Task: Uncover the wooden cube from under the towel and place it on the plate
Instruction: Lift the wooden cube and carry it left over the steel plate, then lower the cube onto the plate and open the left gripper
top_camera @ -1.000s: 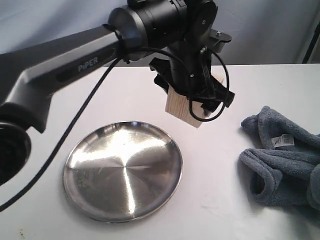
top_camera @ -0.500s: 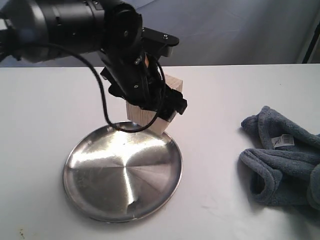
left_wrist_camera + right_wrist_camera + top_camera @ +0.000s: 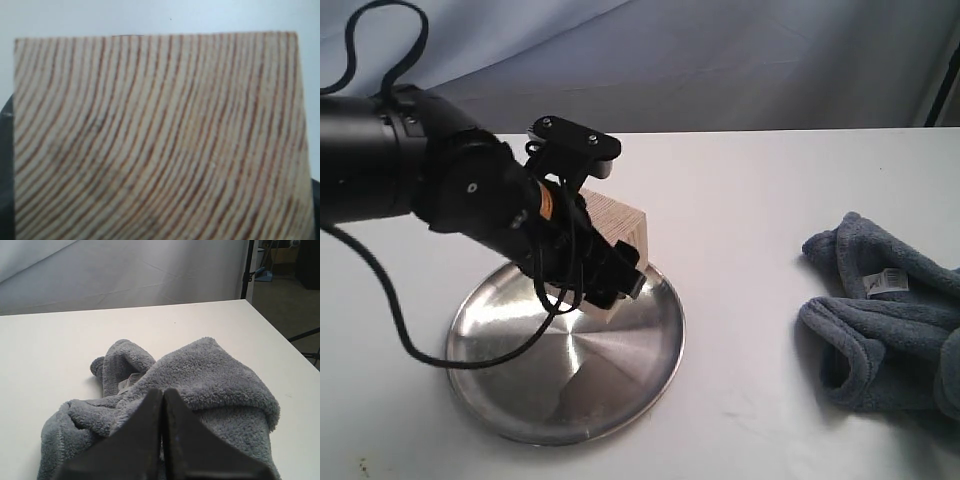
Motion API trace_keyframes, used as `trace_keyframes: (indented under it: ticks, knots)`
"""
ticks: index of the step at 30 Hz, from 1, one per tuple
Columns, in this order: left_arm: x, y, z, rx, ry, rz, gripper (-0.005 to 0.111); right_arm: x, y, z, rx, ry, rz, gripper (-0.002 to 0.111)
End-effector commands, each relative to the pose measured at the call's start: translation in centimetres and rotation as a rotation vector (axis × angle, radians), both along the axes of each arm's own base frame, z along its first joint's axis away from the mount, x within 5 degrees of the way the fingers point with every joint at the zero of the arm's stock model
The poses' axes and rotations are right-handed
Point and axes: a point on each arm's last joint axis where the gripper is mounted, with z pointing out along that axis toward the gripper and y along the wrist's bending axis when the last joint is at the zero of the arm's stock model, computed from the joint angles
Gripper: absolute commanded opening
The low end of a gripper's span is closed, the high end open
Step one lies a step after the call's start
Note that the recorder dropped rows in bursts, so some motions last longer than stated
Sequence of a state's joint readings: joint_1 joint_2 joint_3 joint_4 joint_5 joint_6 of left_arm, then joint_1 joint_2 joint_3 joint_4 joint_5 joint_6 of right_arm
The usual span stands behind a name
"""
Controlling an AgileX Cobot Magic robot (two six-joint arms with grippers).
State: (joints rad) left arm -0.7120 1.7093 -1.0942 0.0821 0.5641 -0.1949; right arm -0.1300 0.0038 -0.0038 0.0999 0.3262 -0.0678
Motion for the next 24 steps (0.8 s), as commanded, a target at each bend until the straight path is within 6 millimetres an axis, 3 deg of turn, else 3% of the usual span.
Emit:
trace_keyframes:
  ticks: [1,9,15,19,24]
  knots:
    - [-1.0,1.1,0.0,-0.046,-0.09,-0.019,0.0,0.0,0.0,-0.1,-0.001,0.0,0.003,0.0]
    - [-3.1,2.6,-3.6,-0.118,-0.113,-0.015,0.0,0.0,0.0,-0.1,-0.001,0.0,0.003,0.0]
    - [-4.2,3.2,-5.1,-0.187,-0.154,-0.014,0.0,0.0,0.0,-0.1,-0.001,0.0,0.003,0.0]
    - [-4.2,3.2,-5.8,-0.176,-0.139,-0.014,0.0,0.0,0.0,-0.1,-0.001,0.0,0.003,0.0]
    - [-3.5,3.3,-8.1,-0.154,-0.103,0.008,0.0,0.0,0.0,-0.1,-0.001,0.0,0.003,0.0]
